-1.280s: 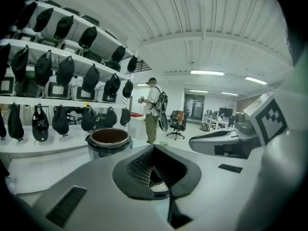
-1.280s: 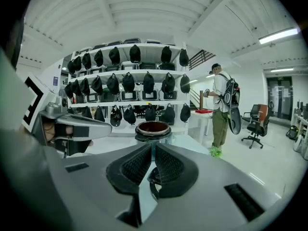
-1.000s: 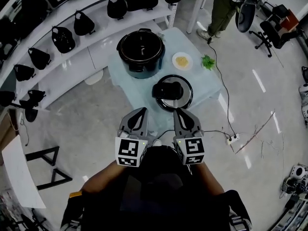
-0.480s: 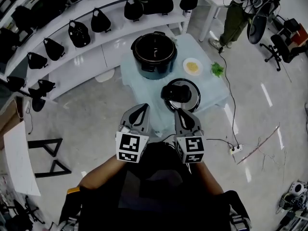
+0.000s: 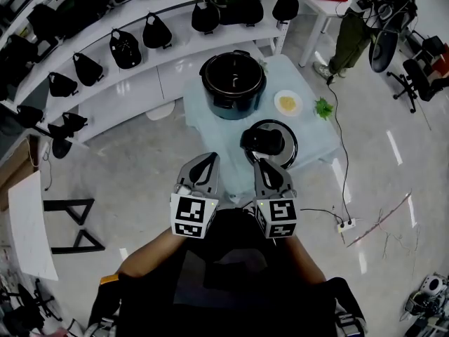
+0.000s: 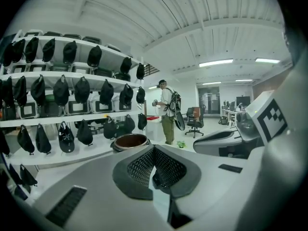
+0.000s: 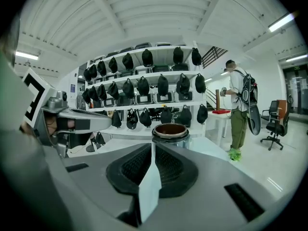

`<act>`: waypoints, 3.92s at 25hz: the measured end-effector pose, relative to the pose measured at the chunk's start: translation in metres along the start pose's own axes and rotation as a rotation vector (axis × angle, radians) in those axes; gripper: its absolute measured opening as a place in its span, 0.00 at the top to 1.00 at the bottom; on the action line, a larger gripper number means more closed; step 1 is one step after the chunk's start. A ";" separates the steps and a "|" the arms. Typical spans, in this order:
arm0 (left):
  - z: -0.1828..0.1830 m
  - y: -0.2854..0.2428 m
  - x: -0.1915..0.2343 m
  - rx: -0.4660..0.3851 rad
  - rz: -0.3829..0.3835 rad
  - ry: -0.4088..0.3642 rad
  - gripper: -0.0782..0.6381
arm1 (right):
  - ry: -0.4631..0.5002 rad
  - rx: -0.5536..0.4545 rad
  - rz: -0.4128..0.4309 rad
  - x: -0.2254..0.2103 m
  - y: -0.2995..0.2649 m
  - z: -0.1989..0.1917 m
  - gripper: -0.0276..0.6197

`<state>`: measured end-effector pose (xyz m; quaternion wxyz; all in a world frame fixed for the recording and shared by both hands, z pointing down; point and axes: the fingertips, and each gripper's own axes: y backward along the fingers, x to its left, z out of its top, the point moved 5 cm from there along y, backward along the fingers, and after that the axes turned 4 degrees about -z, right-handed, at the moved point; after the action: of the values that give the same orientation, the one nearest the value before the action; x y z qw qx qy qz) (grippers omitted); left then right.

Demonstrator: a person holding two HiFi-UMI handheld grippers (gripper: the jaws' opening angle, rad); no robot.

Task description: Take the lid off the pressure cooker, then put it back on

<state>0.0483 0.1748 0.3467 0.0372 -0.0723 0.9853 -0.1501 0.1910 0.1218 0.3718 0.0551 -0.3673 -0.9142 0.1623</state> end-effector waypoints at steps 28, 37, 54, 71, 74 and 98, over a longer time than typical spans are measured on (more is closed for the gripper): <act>-0.027 -0.003 -0.019 0.068 0.005 0.062 0.88 | -0.036 0.097 -0.019 -0.019 -0.003 -0.030 0.89; -0.033 -0.050 -0.013 0.126 -0.144 0.048 0.88 | -0.099 0.147 -0.145 -0.040 -0.030 -0.037 0.89; -0.042 -0.163 0.047 0.208 -0.440 -0.002 0.88 | -0.177 0.279 -0.421 -0.075 -0.114 -0.056 0.75; -0.076 -0.225 0.032 0.306 -0.536 -0.059 0.88 | -0.269 0.337 -0.480 -0.118 -0.157 -0.111 0.57; -0.092 -0.232 0.020 0.353 -0.515 -0.023 0.88 | -0.272 0.348 -0.455 -0.131 -0.161 -0.128 0.54; -0.150 -0.279 0.004 0.449 -0.456 -0.040 0.88 | -0.218 0.330 -0.384 -0.145 -0.208 -0.183 0.47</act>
<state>0.0668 -0.0457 0.5730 0.0371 -0.2841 0.8850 -0.3670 0.1998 -0.0725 0.6169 0.0453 -0.1538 -0.9287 0.3344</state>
